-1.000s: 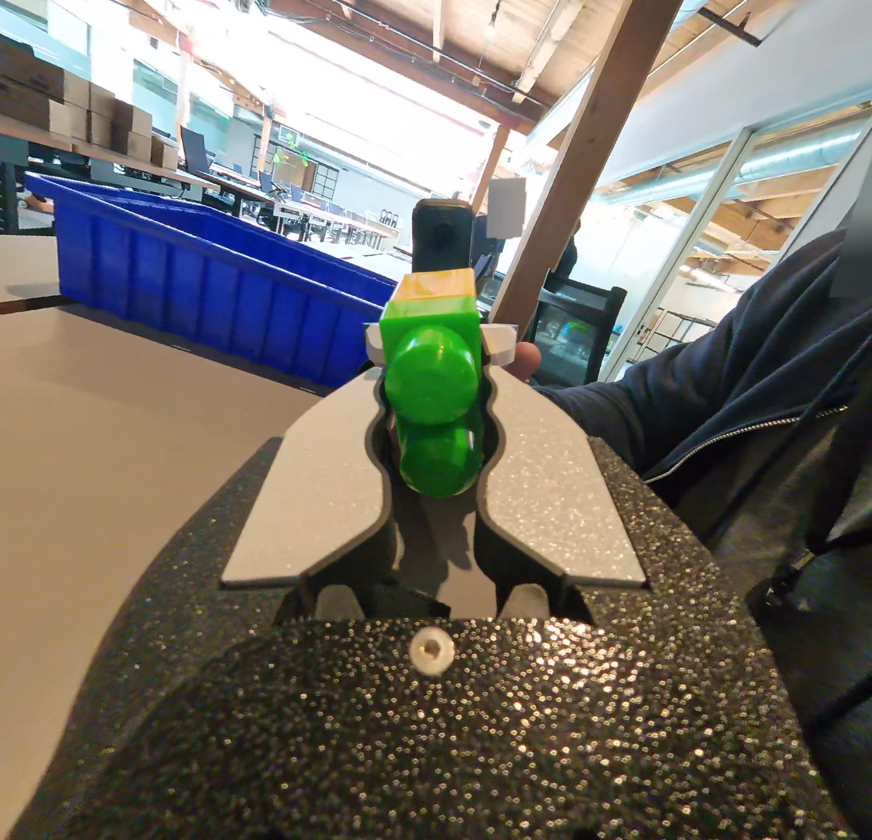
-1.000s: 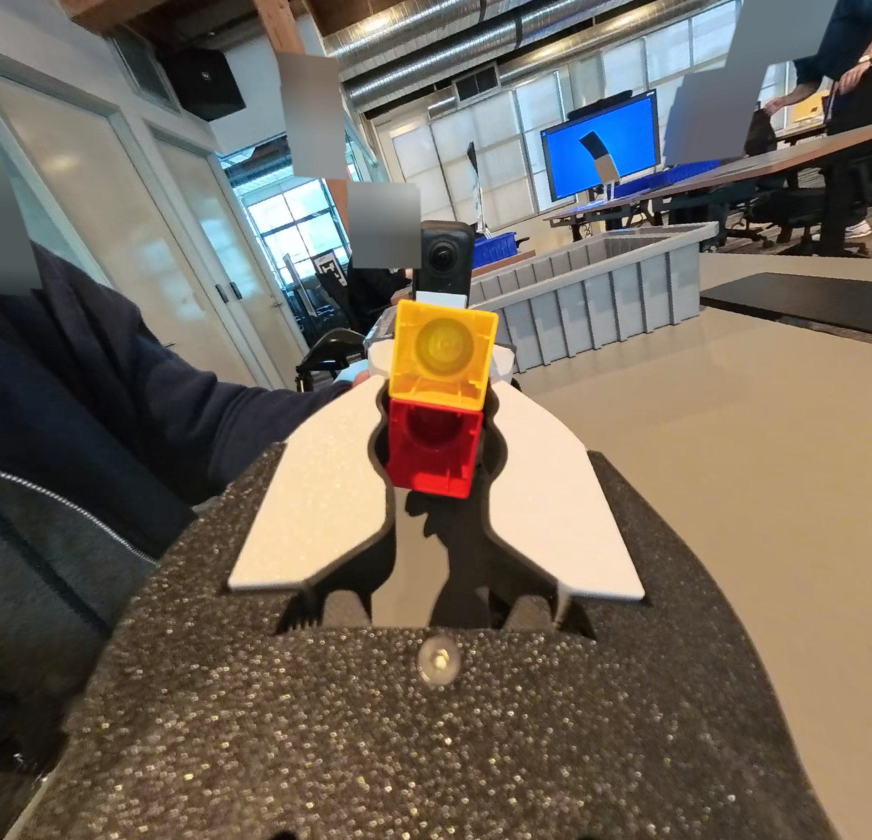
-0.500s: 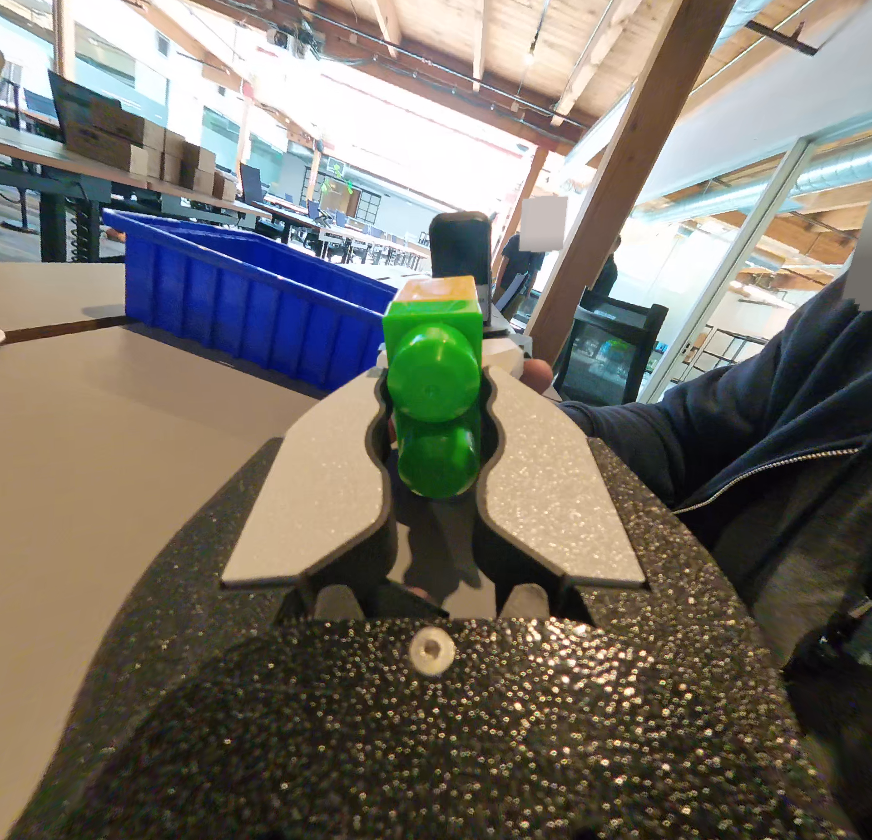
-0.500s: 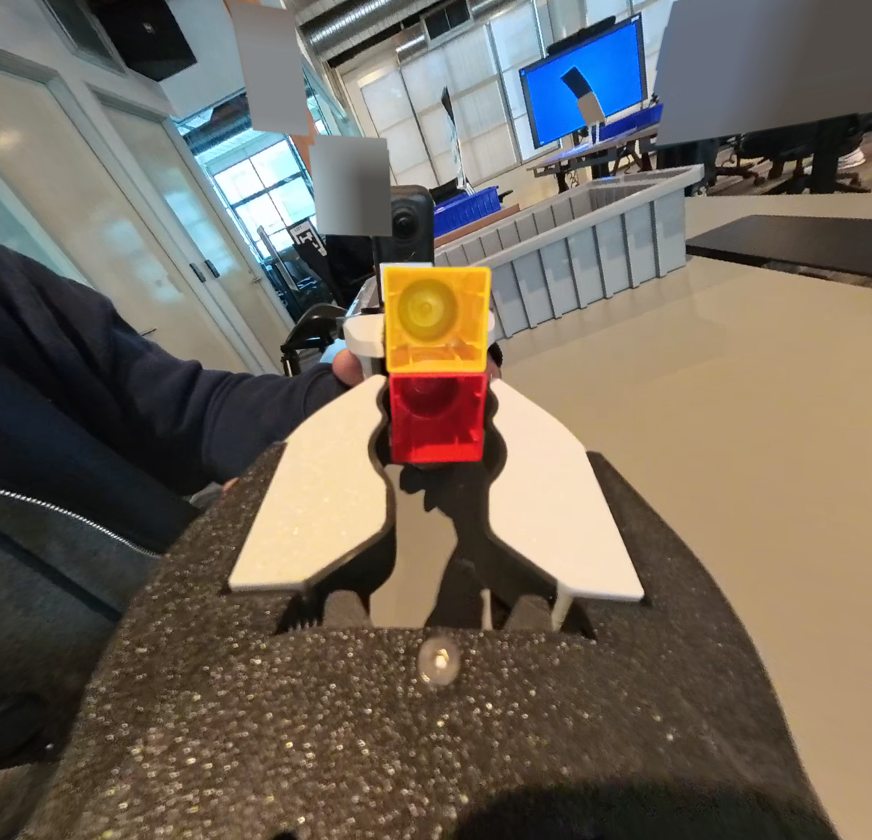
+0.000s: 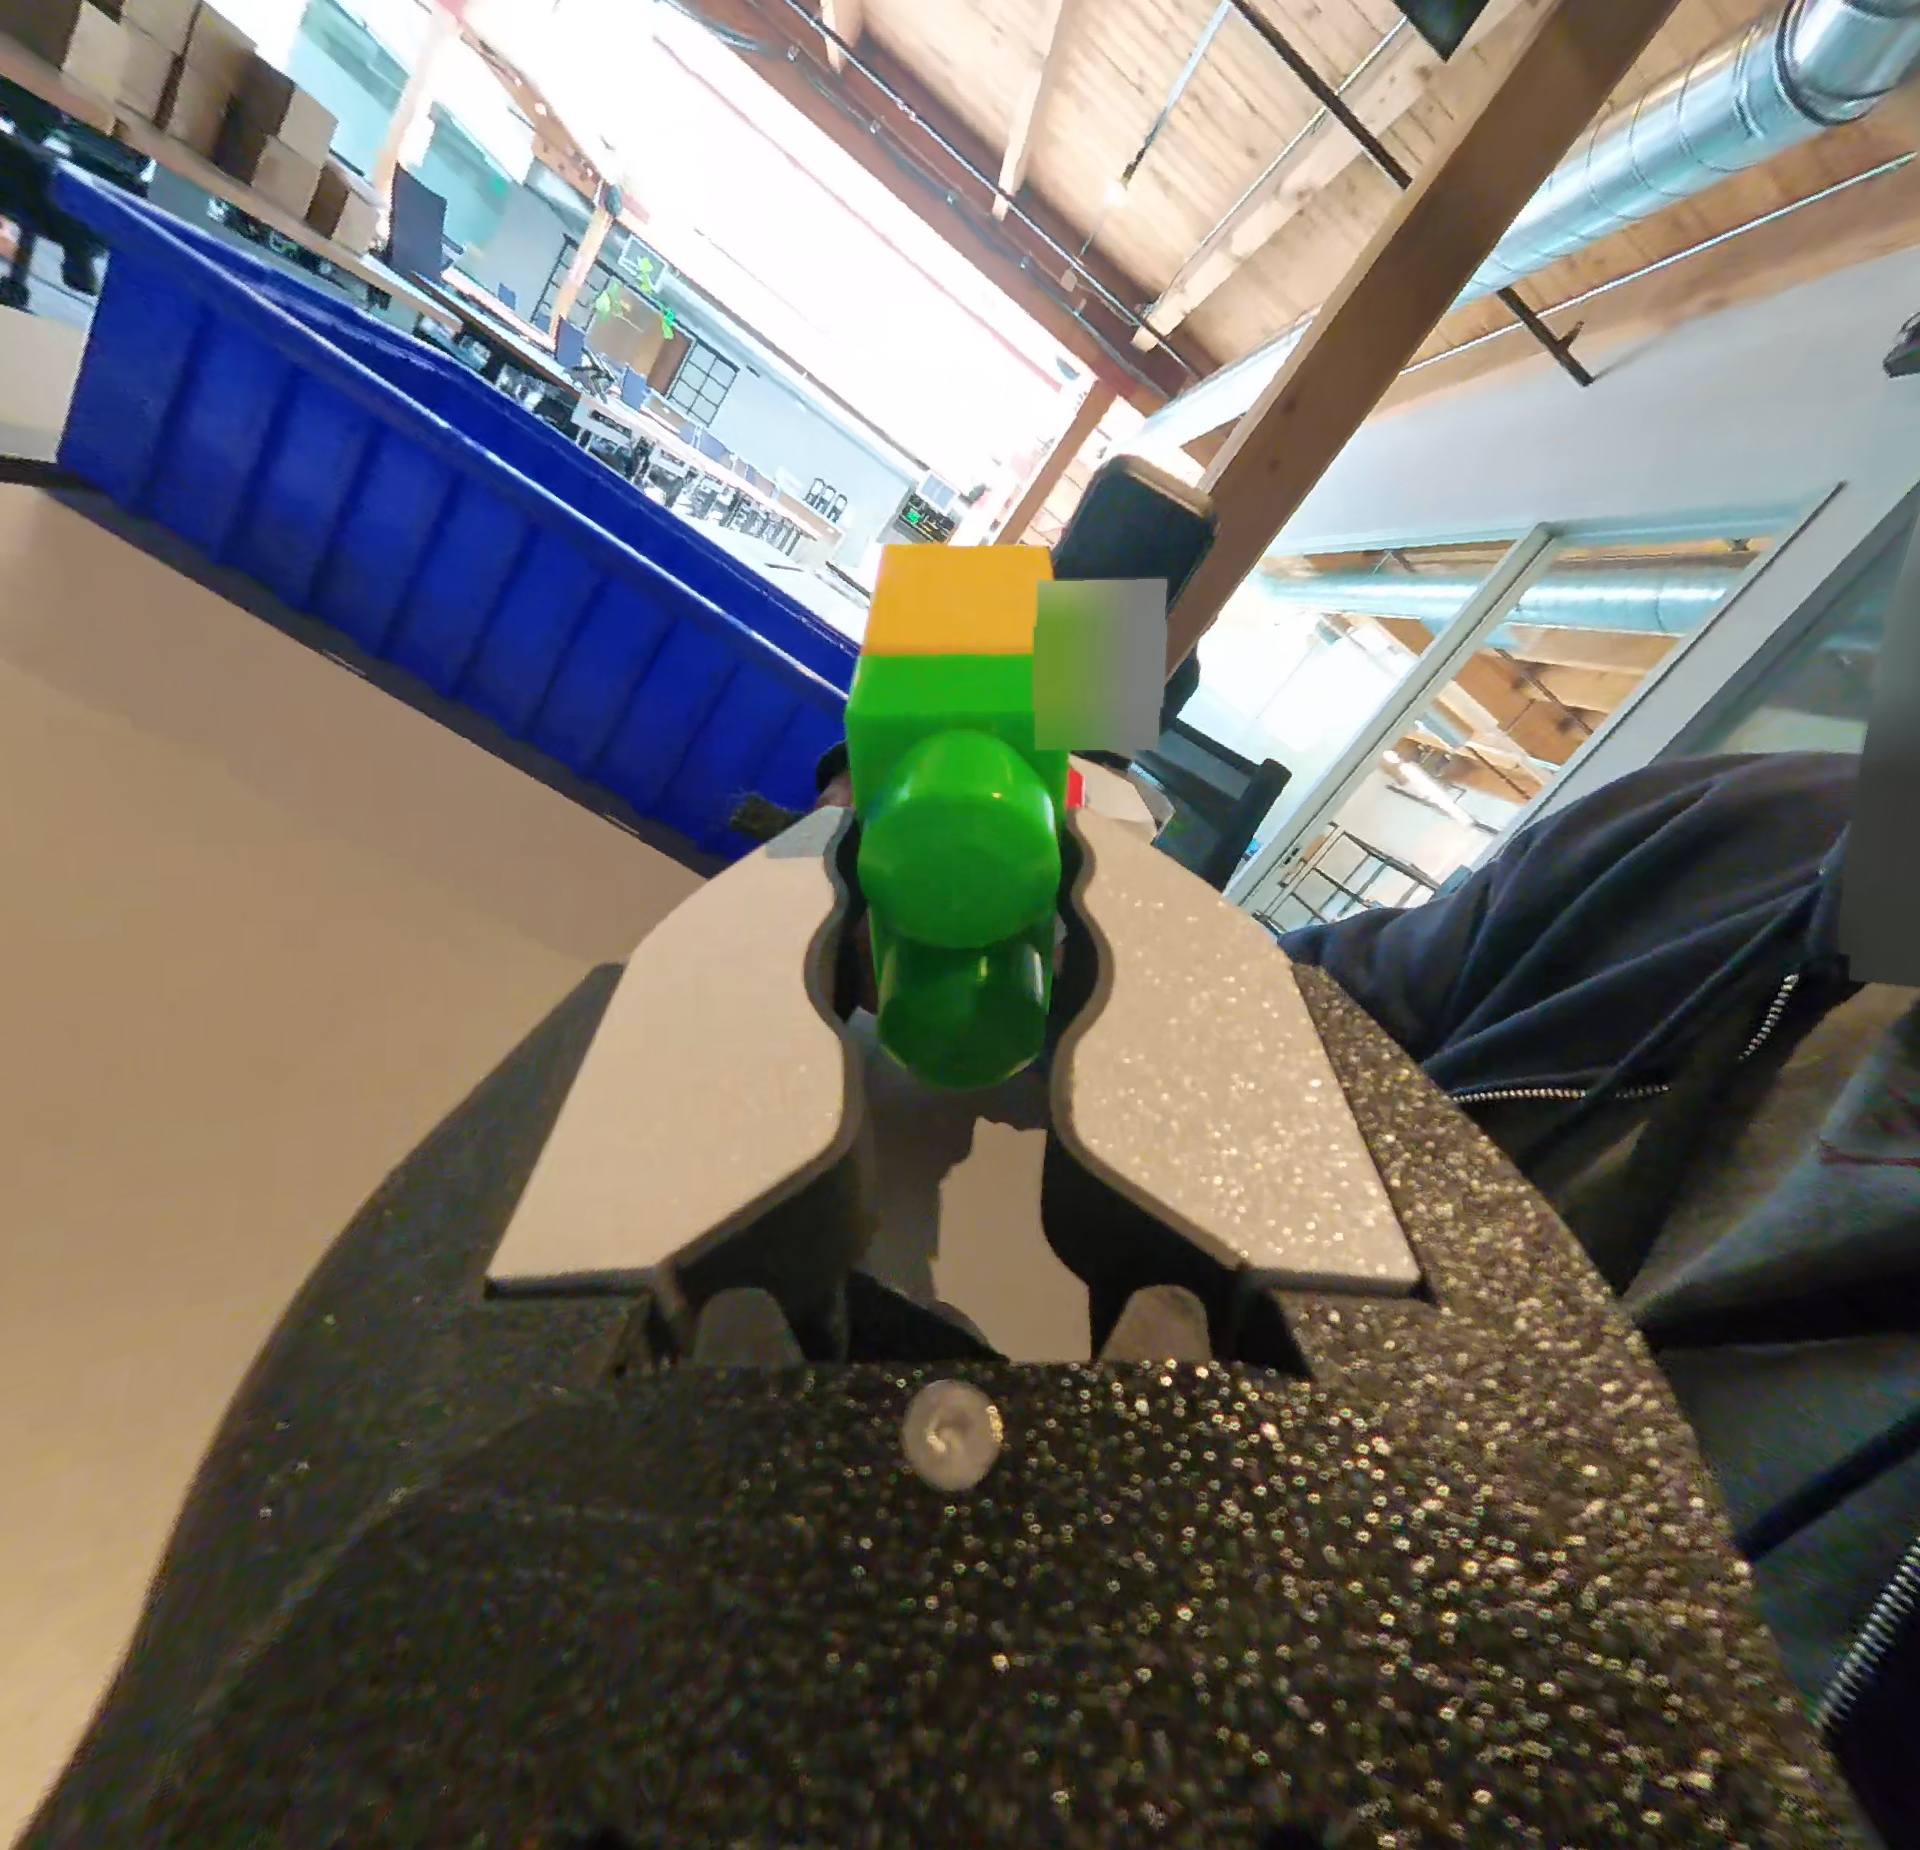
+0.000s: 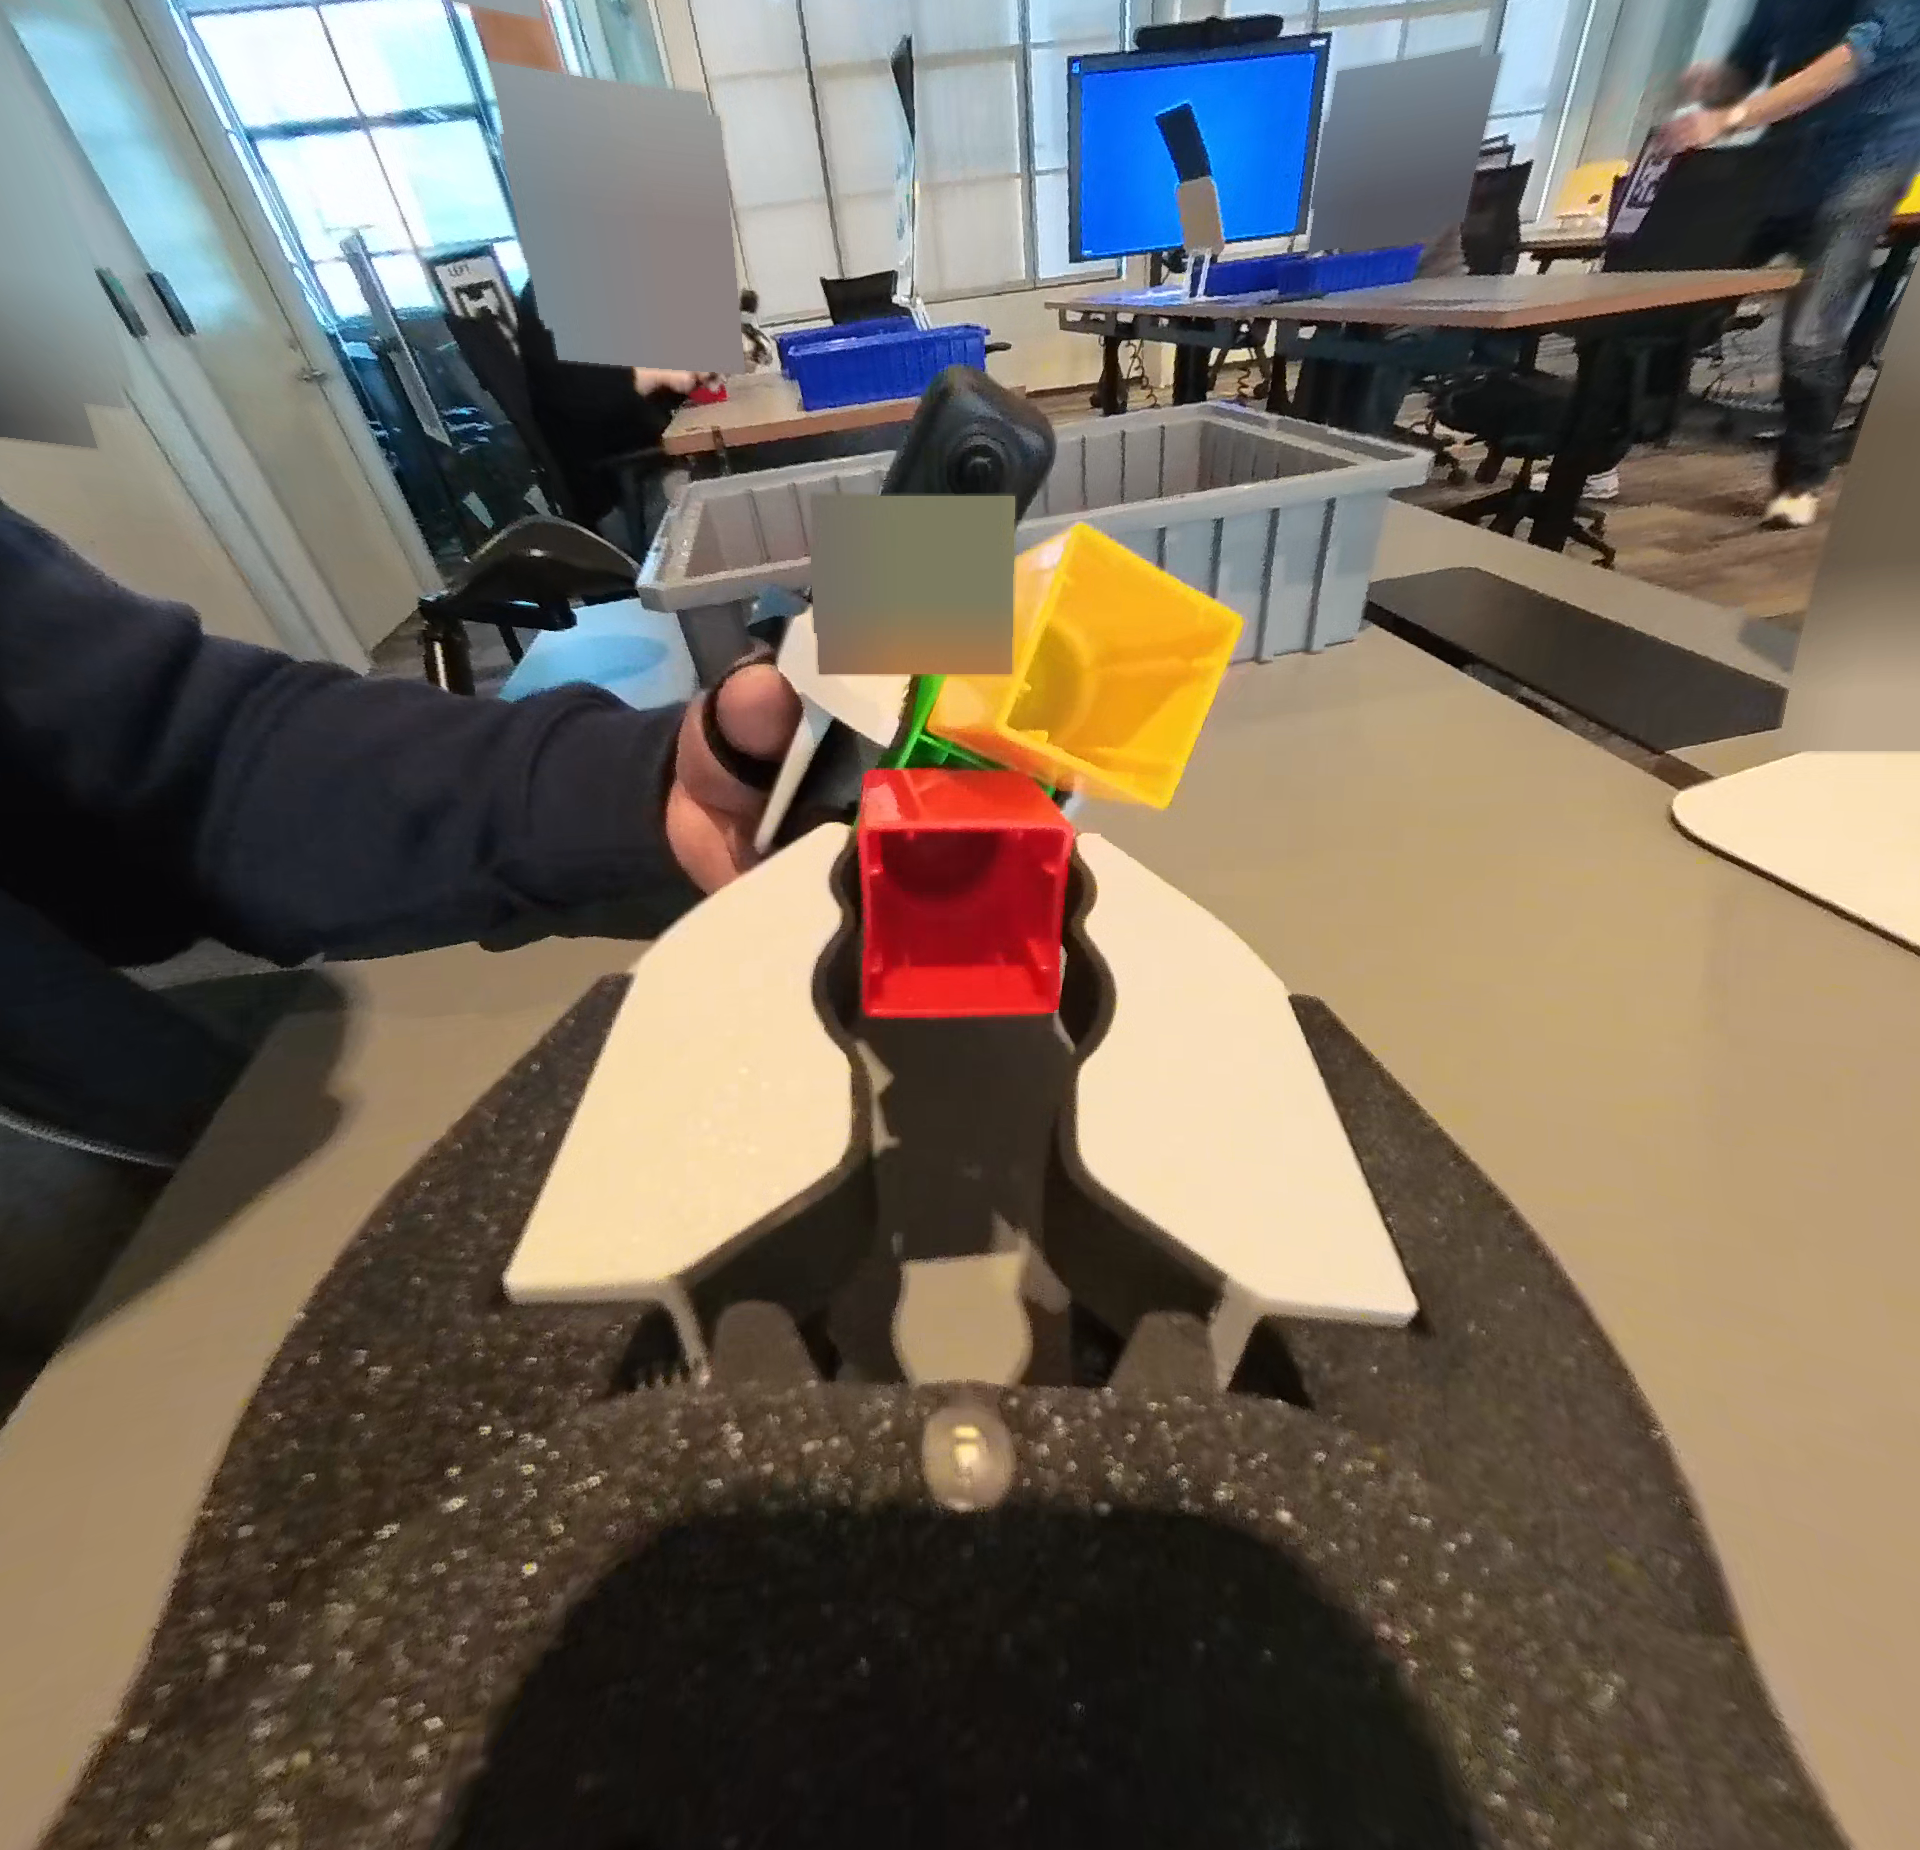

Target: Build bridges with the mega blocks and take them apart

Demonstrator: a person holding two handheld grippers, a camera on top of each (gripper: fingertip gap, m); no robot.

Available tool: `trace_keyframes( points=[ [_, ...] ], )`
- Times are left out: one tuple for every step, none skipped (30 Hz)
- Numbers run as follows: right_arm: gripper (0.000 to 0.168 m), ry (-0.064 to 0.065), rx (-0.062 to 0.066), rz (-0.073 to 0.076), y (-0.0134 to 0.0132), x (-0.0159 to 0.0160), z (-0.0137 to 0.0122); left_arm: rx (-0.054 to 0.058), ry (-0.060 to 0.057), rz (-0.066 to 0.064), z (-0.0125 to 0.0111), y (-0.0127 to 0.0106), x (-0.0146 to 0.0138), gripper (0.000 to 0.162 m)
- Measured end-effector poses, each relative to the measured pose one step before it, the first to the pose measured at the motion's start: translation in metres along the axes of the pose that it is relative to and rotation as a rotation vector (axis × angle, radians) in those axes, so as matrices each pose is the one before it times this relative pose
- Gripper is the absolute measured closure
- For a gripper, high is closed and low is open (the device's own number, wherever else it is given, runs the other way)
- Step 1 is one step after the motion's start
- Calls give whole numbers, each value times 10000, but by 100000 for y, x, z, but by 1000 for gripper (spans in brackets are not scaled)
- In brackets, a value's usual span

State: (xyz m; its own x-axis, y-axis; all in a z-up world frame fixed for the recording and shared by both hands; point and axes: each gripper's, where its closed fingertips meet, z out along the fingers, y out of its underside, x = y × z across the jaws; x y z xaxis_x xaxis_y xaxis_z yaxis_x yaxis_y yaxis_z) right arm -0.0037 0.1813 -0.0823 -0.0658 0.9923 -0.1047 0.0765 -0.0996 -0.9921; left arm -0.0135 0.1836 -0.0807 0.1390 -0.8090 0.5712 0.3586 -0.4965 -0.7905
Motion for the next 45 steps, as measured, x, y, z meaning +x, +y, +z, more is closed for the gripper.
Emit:
trace_keyframes(
  points=[
    [133, -110, 69, 245, -89, -38, -1, 94, 54, 85, -3, -122, 106, 127],
    [133, -195, 97, 431, -79, -51, -11, 105, 94, 79, 16, -132, 152, 128],
    [133, -292, 89, 686, -48, -10, -42, 66, 80, 220, 30, -106, 197, 128],
    [133, -254, 189, 763, -179, 90, -136, 106, -60, 555, 15, -175, 157, 127],
    [133, -196, 327, 668, -370, 125, -217, 216, -116, 692, -95, -431, 176, 127],
    [133, -220, 276, 560, -382, 11, -216, 121, -41, 533, -133, -401, 214, 128],
    [133, -137, 158, 313, -270, -36, -159, 30, -102, 196, -114, -273, -3, 128],
    [133, -4, 10, 54, -90, -16, -59, 44, -58, 45, -130, -194, -41, 128],
    [133, 138, -97, -201, 49, 22, 5, 107, -39, 26, -154, -204, -76, 128],
    [133, 210, -105, -291, 40, 26, 39, 83, -97, 30, -168, -160, -226, 128],
    [133, 225, -168, -251, 74, 3, 56, 176, -90, 22, -226, -339, -250, 128],
    [133, 327, -217, -331, 55, 11, 74, 235, -95, 12, -310, -497, -243, 128],
    [133, 457, -254, -463, -30, 30, -1, 243, -114, 50, -365, -558, -251, 128],
    [133, 398, -244, -475, -210, -160, -110, 144, -99, 57, -343, -462, -210, 128],
    [133, 348, -131, -434, -518, -275, -267, 35, -94, 65, -282, -290, -204, 128],
    [132, 354, 10, -400, -876, -293, -515, -50, -123, 123, -186, -99, -218, 128],
    [133, 394, 27, -340, -1136, -109, -888, -122, -142, 170, -90, 98, -225, 128],
    [133, 519, -13, -349, -1277, 274, -1354, -164, -139, 164, -2, 248, -198, 128],
    [132, 746, -68, -360, -1266, 971, -1821, -147, -129, 128, 49, 291, -161, 128],
    [132, 938, -245, -416, -917, 1795, -2117, -119, -65, 65, 85, 280, -61, 128],
    [133, 1116, -521, -479, -269, 2703, -2144, -106, 4, 35, 134, 228, 56, 128],
    [132, 1157, -788, -405, 569, 3453, -1779, -82, 12, 63, 151, 170, 98, 128],
    [132, 878, -1033, -144, 1445, 3631, -1036, -71, 25, 76, 169, 140, 124, 128],
    [132, 484, -888, 187, 1605, 3354, -195, -62, 30, 64, 173, 151, 121, 128],
    [132, 108, -382, 484, 990, 2835, 476, -56, 47, 25, 163, 176, 122, 128],
    [132, -364, -334, 683, 798, 1985, 974, -59, 28, -12, 154, 201, 68, 128],
    [132, -553, -598, 659, 954, 1354, 1325, -71, 17, 3, 150, 237, 40, 128],
    [132, -283, -673, 399, 872, 1243, 1480, -71, -13, 35, 109, 224, 5, 128],
    [131, 201, -685, 62, 800, 1395, 1539, -60, -43, 61, 78, 163, -30, 127],
    [131, 455, -955, -228, 1083, 1317, 1607, -55, -44, 62, 32, 132, -29, 127],
    [131, 431, -941, -357, 980, 987, 1584, -33, -48, 57, -10, 77, -33, 127],
    [132, 239, -617, -248, 524, 566, 1451, -2, -44, 45, -37, 47, -25, 127],
    [132, 96, -365, -19, 198, 391, 1252, 17, -27, 23, -50, 15, -24, 128],
    [132, -43, -184, 35, 28, 172, 1034, 41, -13, 13, -55, -21, 3, 128],
    [131, -82, -122, 20, 22, 74, 798, 19, -8, 11, -20, -17, -4, 128],
    [131, 15, -124, 91, 108, 192, 542, -11, -1, 0, -6, 5, 2, 127],
    [120, -3, 55, 125, -90, 116, 261, -9, -2, -3, 13, 26, -4, 127],
    [113, -121, 269, 159, -321, -131, -92, -16, 5, -8, 22, 31, -17, 128],
    [104, -124, 312, 200, -371, -173, -383, -26, 15, -16, 31, 35, 0, 128],
    [96, -32, 344, 147, -431, -118, -654, -15, 6, -15, 50, 31, -20, 128],
    [92, 23, 382, 66, -488, -153, -905, 2, -8, -17, 50, -1, -30, 128],
    [88, 31, 435, 23, -592, -268, -1106, -5, -4, -22, 55, 10, -17, 128],
    [87, 28, 491, 4, -713, -433, -1277, -26, 7, -16, 82, 54, 15, 128],
    [88, -4, 511, -9, -790, -644, -1370, -49, 8, 10, 105, 98, 50, 127],
    [89, -75, 504, -52, -840, -957, -1368, -64, 32, 30, 131, 123, 131, 127]
  ],
)
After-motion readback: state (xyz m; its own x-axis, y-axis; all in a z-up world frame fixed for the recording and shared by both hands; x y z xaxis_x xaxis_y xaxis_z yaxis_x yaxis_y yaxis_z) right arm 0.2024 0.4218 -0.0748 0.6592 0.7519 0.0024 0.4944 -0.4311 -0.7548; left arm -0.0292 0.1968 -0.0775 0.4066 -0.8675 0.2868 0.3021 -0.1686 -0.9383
